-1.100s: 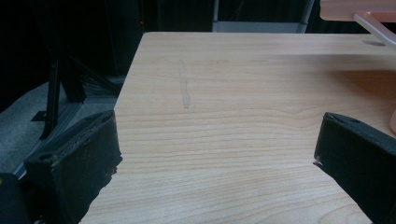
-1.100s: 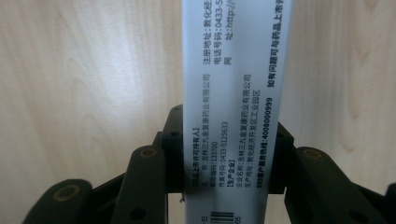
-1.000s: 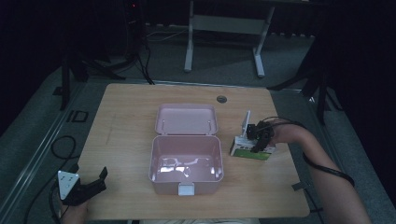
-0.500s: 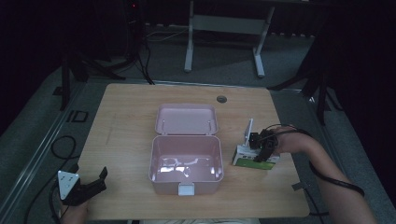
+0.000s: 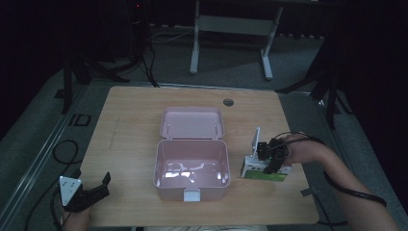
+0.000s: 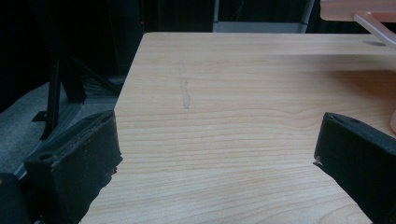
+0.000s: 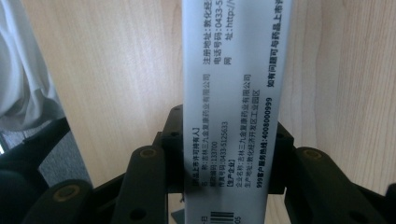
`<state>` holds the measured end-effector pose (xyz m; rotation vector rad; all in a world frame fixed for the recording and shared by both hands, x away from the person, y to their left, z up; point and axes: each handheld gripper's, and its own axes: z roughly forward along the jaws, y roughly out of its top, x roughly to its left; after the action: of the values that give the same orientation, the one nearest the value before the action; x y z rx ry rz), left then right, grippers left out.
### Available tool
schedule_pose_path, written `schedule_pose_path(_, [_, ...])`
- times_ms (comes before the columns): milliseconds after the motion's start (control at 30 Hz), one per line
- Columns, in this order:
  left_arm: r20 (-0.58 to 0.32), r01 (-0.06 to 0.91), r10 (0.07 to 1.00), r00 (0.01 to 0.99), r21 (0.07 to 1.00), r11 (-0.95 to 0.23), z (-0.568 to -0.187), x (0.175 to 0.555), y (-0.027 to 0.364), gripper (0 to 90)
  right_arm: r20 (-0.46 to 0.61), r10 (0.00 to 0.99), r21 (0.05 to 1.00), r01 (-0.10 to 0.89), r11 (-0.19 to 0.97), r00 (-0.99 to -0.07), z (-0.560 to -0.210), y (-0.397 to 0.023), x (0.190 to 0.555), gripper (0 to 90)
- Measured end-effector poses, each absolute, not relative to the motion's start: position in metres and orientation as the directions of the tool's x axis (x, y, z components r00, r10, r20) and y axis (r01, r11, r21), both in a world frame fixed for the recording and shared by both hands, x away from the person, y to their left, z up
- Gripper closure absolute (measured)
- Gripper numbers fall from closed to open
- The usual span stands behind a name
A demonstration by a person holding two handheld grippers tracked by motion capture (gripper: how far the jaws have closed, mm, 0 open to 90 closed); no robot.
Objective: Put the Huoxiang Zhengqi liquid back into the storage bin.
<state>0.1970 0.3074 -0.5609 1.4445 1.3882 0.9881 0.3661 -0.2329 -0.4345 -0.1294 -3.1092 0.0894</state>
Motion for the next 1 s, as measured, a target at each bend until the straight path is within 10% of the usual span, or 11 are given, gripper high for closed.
schedule_pose_path(1000, [-0.033, 0.301, 0.998, 0.059, 0.953, 0.013, -0.561, 0.197, 0.308, 0.4, -0.037, 0.083, -0.004, 0.083, 0.997, -0.996, -0.326, -0.203, 0.343, 61.8])
